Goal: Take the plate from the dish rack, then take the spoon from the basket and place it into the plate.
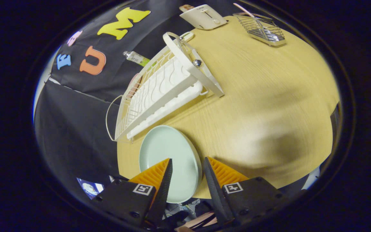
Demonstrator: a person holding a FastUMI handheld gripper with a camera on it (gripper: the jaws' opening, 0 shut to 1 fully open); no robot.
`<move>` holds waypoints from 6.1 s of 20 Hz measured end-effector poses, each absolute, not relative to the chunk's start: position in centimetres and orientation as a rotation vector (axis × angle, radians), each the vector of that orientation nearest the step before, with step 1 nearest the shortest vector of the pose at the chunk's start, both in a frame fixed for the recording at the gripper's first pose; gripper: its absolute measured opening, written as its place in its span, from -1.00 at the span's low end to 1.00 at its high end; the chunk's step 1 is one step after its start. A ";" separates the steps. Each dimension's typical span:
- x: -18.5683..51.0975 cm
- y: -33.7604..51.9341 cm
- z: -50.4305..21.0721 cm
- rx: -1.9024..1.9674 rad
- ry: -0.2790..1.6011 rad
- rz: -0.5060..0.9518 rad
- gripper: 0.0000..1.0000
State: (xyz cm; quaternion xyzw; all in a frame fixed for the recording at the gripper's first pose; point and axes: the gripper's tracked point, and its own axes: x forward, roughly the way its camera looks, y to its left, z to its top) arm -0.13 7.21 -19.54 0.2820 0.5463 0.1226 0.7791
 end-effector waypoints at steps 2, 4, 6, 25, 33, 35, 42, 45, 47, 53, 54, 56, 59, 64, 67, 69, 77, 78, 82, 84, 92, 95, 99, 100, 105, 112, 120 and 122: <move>0.0 6.5 -18.5 0.511 1.105 0.285 0.36; -0.1 5.2 -17.4 0.413 1.019 0.288 0.50; -0.3 3.5 -16.1 0.332 0.932 0.284 0.59; 9.8 -20.9 -4.8 0.116 0.298 -0.147 1.00; 21.6 -22.1 -7.0 0.141 0.433 -0.065 1.00; 23.6 -22.6 -8.0 0.170 0.469 -0.054 0.99; 28.3 -23.3 -10.9 0.265 0.547 -0.043 0.32; 28.4 -23.5 -11.7 0.305 0.565 -0.039 -0.12; 28.2 -23.1 -11.7 0.323 0.565 -0.035 -0.50; 26.1 -22.6 -8.2 0.289 0.469 -0.024 -0.80; 25.8 -22.6 -7.3 0.290 0.437 -0.030 -0.81; 24.8 -23.1 -5.4 0.304 0.369 -0.053 -0.83; 22.6 -24.2 -0.6 0.308 0.186 -0.114 -0.84; 17.3 -20.3 5.1 0.255 0.057 -0.116 -0.84; 12.9 -16.1 7.2 0.243 -0.004 -0.084 -0.83; 10.2 -12.2 7.6 0.234 -0.049 -0.052 -0.83; 3.6 5.7 3.9 0.163 -0.047 0.142 -0.84; 3.1 7.7 2.9 0.154 -0.042 0.164 -0.84; 2.3 13.6 -1.4 0.162 0.008 0.205 -0.83; 2.2 15.6 -3.3 0.151 0.026 0.207 -0.83; 2.4 19.9 -9.3 0.152 0.086 0.203 -0.83; 2.6 20.3 -10.2 0.166 0.089 0.191 -0.79; 2.9 20.6 -10.8 0.173 0.091 0.198 -0.72; 2.9 20.6 -11.1 0.175 0.093 0.202 -0.70; 3.3 20.3 -11.9 0.200 0.111 0.216 -0.65; 3.4 17.7 -10.1 0.213 0.051 0.185 -0.08; 3.0 13.2 -6.9 0.160 -0.033 0.102 0.91; 2.7 11.8 -5.7 0.132 -0.049 0.072 1.00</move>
